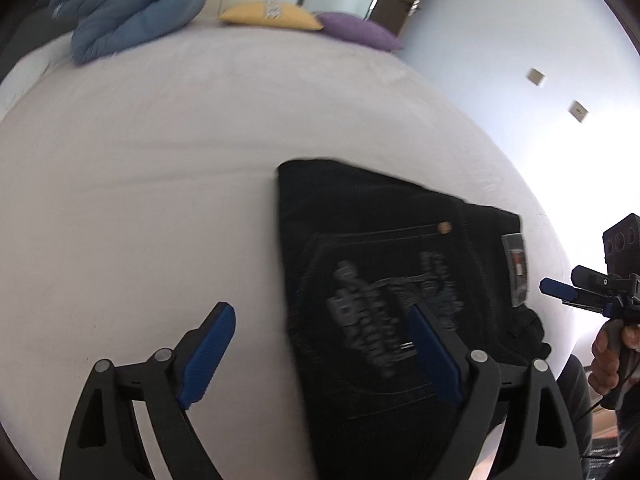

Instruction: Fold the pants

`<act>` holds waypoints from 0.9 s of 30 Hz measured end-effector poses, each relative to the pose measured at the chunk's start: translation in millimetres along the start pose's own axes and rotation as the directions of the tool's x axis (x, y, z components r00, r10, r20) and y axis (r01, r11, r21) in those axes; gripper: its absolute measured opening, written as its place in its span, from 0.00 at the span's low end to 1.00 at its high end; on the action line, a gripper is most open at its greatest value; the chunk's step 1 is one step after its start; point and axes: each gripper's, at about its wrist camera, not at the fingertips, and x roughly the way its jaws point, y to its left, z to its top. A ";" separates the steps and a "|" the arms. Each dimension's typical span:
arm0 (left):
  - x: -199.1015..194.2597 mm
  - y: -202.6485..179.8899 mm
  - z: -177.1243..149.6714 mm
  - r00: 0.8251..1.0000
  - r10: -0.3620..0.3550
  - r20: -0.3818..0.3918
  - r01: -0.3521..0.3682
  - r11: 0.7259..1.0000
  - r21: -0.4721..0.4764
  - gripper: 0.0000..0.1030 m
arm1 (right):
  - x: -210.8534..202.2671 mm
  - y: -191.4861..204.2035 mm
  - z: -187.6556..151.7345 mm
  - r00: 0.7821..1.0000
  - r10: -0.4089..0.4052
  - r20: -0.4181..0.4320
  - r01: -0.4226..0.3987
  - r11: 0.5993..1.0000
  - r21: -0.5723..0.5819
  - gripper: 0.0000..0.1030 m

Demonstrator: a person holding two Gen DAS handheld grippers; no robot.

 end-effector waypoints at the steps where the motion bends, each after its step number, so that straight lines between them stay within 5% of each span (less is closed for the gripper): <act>1: 2.8 6.6 0.1 1.000 -0.015 -0.015 0.015 1.000 -0.023 0.87 | 7.1 -2.6 5.9 1.000 0.003 -0.016 -0.003 1.000 0.008 0.77; 4: 18.2 17.8 1.5 0.993 -0.078 -0.089 0.071 0.994 -0.083 0.89 | 34.5 -18.7 19.5 0.996 -0.034 -0.085 0.040 0.997 0.061 0.76; 9: 40.5 -4.3 5.8 0.985 -0.046 -0.168 0.053 0.998 0.036 0.97 | 68.5 -27.7 26.4 0.993 -0.014 -0.121 0.028 0.994 0.110 0.63; 11: 47.3 -15.2 9.6 0.982 -0.051 -0.184 0.061 0.997 0.054 0.76 | 75.7 -26.5 28.5 0.990 -0.043 -0.136 0.056 0.994 0.098 0.44; 19: 40.7 -43.4 23.2 0.983 -0.031 -0.182 0.045 0.997 0.070 0.22 | 70.4 -4.5 31.0 0.980 -0.156 -0.125 0.152 0.987 -0.043 0.17; 22: 20.6 -53.6 37.9 0.989 -0.061 -0.133 0.068 0.997 0.048 0.19 | 57.8 23.4 34.5 0.977 -0.199 -0.073 0.186 0.971 -0.149 0.14; 27: -9.7 -75.4 69.1 0.998 -0.054 -0.029 0.056 0.994 0.095 0.19 | 30.1 47.2 61.8 0.988 -0.154 -0.002 0.150 0.967 -0.205 0.14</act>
